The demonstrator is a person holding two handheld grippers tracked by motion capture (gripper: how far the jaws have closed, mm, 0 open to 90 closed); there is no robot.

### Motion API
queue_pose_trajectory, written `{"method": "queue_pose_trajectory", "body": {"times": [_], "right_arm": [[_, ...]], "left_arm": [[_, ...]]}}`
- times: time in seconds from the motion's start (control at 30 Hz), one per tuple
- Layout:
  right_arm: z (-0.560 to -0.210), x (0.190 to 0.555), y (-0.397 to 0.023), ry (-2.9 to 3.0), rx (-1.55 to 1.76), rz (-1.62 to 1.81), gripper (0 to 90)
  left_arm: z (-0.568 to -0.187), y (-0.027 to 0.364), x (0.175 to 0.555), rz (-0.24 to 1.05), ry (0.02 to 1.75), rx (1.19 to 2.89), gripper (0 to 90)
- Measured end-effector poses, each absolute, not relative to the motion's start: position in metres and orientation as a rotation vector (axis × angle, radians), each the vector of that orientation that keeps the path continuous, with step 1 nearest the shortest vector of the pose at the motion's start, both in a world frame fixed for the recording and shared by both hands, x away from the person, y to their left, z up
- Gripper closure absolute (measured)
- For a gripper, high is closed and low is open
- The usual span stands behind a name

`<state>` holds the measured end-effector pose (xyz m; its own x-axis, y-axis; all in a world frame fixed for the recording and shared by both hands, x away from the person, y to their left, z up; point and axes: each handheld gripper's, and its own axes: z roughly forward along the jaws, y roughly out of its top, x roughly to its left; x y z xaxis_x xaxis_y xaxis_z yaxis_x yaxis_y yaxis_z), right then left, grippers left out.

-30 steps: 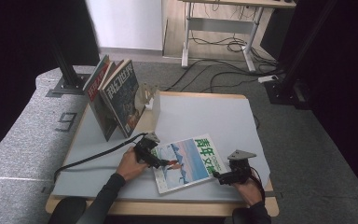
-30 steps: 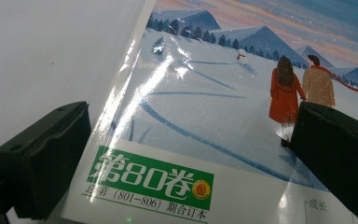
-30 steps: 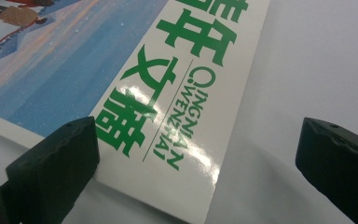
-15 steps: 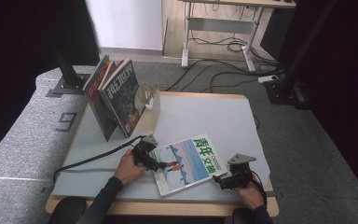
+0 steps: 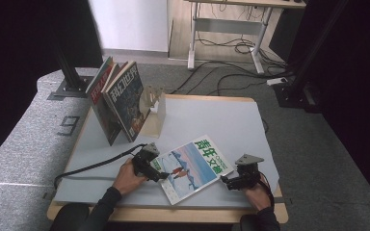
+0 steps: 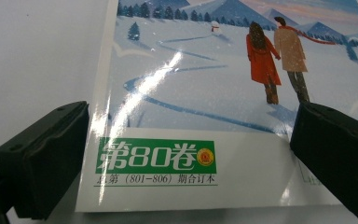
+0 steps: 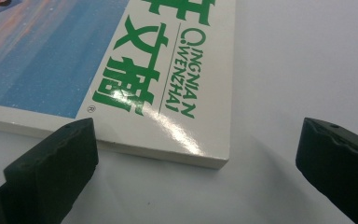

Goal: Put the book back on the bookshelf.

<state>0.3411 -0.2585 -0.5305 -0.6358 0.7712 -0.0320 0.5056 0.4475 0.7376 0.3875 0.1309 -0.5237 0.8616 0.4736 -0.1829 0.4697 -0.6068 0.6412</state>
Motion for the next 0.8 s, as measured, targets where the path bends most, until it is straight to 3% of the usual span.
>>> {"method": "queue_pose_trajectory", "body": {"times": [0.47,0.8], "right_arm": [[-0.530,0.370,-0.257,2.320,1.137,1.000,0.0],[-0.530,0.391,-0.254,2.306,1.171,0.993,0.0]], "left_arm": [[-0.522,0.142,0.371,-0.001,0.649,2.332,0.0],[-0.523,0.143,0.354,0.093,0.594,2.375,0.0]]}}
